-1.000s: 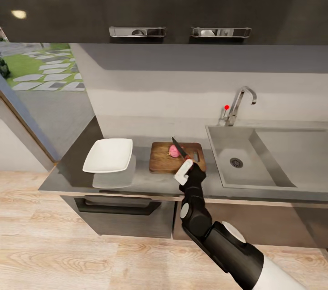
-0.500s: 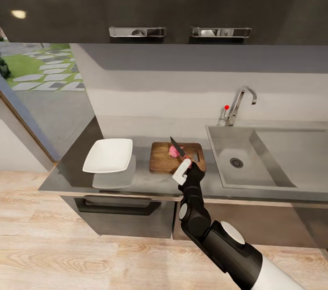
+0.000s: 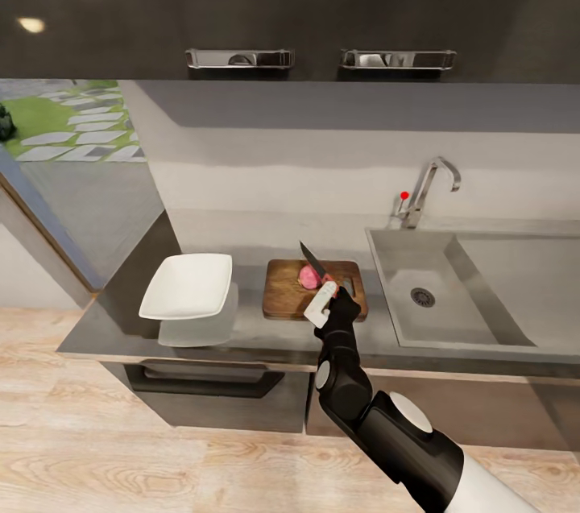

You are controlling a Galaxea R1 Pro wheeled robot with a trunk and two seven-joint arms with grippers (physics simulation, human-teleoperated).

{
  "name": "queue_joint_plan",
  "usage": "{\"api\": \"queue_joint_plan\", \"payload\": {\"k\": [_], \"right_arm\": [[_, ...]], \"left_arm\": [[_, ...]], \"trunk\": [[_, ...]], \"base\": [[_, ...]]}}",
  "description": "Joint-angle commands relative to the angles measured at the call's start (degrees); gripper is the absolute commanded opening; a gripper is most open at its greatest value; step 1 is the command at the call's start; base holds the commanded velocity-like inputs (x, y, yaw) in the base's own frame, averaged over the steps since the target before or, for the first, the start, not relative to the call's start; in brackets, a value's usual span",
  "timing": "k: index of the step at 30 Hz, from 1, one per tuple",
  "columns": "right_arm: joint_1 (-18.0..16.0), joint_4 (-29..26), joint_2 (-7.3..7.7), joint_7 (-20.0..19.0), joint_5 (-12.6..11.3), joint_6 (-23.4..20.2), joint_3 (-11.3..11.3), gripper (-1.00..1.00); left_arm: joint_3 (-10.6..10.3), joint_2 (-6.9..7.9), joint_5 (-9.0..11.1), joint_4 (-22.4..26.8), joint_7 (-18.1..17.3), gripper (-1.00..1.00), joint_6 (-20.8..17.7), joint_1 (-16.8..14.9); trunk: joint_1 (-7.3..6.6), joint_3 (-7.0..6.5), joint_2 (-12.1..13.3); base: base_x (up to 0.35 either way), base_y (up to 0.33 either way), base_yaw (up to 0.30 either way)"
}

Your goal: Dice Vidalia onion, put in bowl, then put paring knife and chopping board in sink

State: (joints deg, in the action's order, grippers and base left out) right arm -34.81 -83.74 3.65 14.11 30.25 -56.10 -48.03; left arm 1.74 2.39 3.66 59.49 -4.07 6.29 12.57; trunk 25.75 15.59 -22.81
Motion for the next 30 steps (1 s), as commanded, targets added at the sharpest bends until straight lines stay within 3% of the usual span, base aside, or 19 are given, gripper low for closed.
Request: {"api": "queue_joint_plan", "payload": {"k": [1, 9, 30], "right_arm": [[-0.09, -0.02, 0.03, 0.55, -0.40, -0.29, -0.20, -1.00], [-0.08, -0.31, 0.15, 0.70, -0.27, -0.32, -0.16, -1.00], [-0.08, -0.11, 0.05, 0.74, -0.46, -0.33, -0.14, -1.00]], "left_arm": [[0.11, -0.02, 0.39, 0.07, -0.41, 1.00, 0.04, 0.01], [0.11, -0.02, 0.39, 0.10, -0.41, 1.00, 0.04, 0.00], [0.17, -0.02, 0.30, 0.29, -0.41, 1.00, 0.04, 0.00]], "trunk": [[0.04, 0.09, -0.10], [0.04, 0.20, -0.10], [0.04, 2.10, -0.10]], "base": [[0.008, 0.000, 0.000], [0.002, 0.000, 0.000], [0.039, 0.000, 0.000]]}}
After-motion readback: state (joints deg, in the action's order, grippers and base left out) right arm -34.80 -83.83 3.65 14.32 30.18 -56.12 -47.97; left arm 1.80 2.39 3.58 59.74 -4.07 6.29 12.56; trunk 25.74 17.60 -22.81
